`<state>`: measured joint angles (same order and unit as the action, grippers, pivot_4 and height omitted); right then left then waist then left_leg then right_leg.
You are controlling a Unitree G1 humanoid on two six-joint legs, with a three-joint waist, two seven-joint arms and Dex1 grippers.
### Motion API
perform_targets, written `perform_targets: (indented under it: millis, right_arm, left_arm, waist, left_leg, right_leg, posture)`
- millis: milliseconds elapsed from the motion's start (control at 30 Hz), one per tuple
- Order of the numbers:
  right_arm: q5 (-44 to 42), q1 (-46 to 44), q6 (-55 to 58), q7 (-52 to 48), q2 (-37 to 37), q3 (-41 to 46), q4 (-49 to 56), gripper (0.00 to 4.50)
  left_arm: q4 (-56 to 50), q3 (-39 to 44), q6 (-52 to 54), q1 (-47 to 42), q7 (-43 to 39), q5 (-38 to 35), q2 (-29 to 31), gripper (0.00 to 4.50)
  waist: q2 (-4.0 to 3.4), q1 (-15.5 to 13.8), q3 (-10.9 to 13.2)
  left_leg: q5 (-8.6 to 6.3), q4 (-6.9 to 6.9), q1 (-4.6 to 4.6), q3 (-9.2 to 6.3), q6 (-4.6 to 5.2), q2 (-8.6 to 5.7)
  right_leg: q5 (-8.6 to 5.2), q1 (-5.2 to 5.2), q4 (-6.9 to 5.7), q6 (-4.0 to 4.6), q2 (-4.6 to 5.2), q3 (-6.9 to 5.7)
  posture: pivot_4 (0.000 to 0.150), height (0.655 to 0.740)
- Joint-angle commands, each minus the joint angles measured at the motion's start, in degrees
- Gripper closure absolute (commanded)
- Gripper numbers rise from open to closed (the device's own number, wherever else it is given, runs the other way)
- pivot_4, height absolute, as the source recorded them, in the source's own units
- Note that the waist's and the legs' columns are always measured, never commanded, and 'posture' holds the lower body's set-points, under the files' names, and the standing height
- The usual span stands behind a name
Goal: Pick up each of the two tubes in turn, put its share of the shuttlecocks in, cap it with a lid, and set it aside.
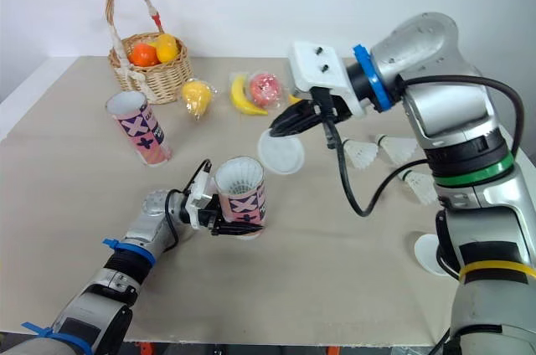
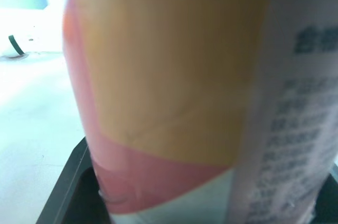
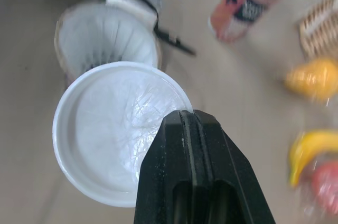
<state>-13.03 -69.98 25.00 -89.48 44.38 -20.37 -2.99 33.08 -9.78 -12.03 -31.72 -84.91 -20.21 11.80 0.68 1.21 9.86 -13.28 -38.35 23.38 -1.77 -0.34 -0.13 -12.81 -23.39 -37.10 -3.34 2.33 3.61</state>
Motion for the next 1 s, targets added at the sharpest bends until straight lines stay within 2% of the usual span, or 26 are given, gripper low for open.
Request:
perform_targets:
  millis: [33, 433, 800, 1000]
  right_arm:
    - [0.62, -3.03, -3.66, -3.0, -1.62, -1.48, 1.35, 4.48]
    - [4.39, -4.77, -9.81, -2.18, -8.82, -7.58, 4.49, 4.48]
    - [7.15, -2.32, -13.52, -2.76, -8.71, -8.66, 4.19, 4.48]
    - [5.41, -2.13, -14.66, -3.02, -6.68, -10.65, 5.02, 4.48]
  left_arm:
    - [0.66, -0.02, 0.25, -0.43, -0.27, 1.01, 0.53, 1.6]
    - [2.07, -0.44, -1.92, -0.78, -1.62, 2.51, 1.08, 1.6]
    - [2.7, -0.34, -2.9, -0.89, -1.11, 2.52, 0.99, 1.6]
    - [1.38, -0.26, -2.37, -0.3, -0.45, 2.39, 1.15, 1.6]
  waist:
    - [0.0, 0.03, 0.0]
    - [0.0, 0.1, 0.0]
    - [0.0, 0.11, 0.0]
    - [0.0, 0.08, 0.0]
  left_leg:
    - [0.0, 0.02, 0.0, 0.02, 0.0, -0.01]
    - [0.0, 0.02, -0.01, -0.03, 0.0, 0.02]
    - [0.0, 0.02, -0.03, -0.04, 0.0, 0.04]
    - [0.0, 0.01, -0.03, -0.05, 0.0, 0.03]
  right_leg:
    - [0.0, -0.02, 0.0, 0.0, 0.02, 0.01]
    - [-0.05, -0.04, -0.06, 0.05, -0.02, -0.12]
    - [-0.07, -0.02, -0.08, 0.05, -0.03, -0.16]
    - [-0.07, 0.0, -0.08, 0.05, -0.01, -0.18]
  posture:
    - [0.15, 0.7298]
    - [0.15, 0.7298]
    - [0.15, 0.7298]
    - [0.15, 0.7298]
